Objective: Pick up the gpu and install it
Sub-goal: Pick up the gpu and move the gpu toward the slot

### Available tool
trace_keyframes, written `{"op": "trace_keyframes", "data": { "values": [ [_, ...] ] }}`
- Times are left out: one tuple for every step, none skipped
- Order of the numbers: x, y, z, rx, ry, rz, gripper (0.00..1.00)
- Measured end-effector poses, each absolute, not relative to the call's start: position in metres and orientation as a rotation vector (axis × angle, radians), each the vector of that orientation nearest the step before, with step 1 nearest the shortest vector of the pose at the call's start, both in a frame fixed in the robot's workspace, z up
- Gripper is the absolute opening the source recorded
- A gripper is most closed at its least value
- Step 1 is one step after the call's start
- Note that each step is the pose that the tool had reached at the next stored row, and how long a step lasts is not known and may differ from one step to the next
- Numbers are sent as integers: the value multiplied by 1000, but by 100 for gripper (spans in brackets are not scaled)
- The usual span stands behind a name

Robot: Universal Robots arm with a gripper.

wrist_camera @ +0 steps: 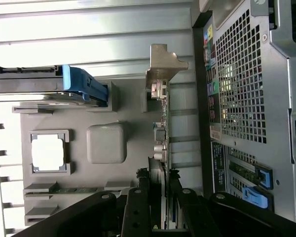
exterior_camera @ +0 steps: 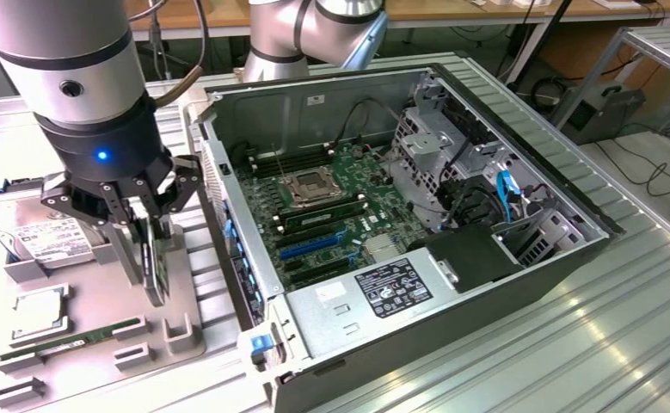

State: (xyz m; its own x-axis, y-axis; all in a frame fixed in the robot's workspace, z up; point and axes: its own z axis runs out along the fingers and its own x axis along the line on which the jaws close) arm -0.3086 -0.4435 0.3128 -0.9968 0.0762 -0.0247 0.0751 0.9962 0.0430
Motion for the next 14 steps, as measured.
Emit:
{"op": "trace_keyframes", "data": {
  "values": [
    [-309, -444, 313, 118, 3112, 66, 26],
    [-309, -444, 314, 118, 3112, 66, 26],
    [-309, -444, 314, 118, 3112, 65, 26],
    [-309, -444, 315, 118, 3112, 65, 26],
    [-309, -444, 315, 118, 3112, 65, 26],
    [-309, -444, 316, 118, 3112, 66, 26],
    [-309, -444, 316, 118, 3112, 66, 26],
    [-309, -444, 317, 118, 3112, 66, 26],
    [-309, -444, 317, 118, 3112, 65, 26],
    [-309, -444, 318, 118, 3112, 65, 26],
    [-309, -443, 319, 118, 3112, 65, 26],
    [-309, -443, 319, 118, 3112, 66, 26],
    [-309, -443, 320, 118, 3112, 66, 26],
    [-309, -443, 321, 118, 3112, 65, 26]
  ]
}}
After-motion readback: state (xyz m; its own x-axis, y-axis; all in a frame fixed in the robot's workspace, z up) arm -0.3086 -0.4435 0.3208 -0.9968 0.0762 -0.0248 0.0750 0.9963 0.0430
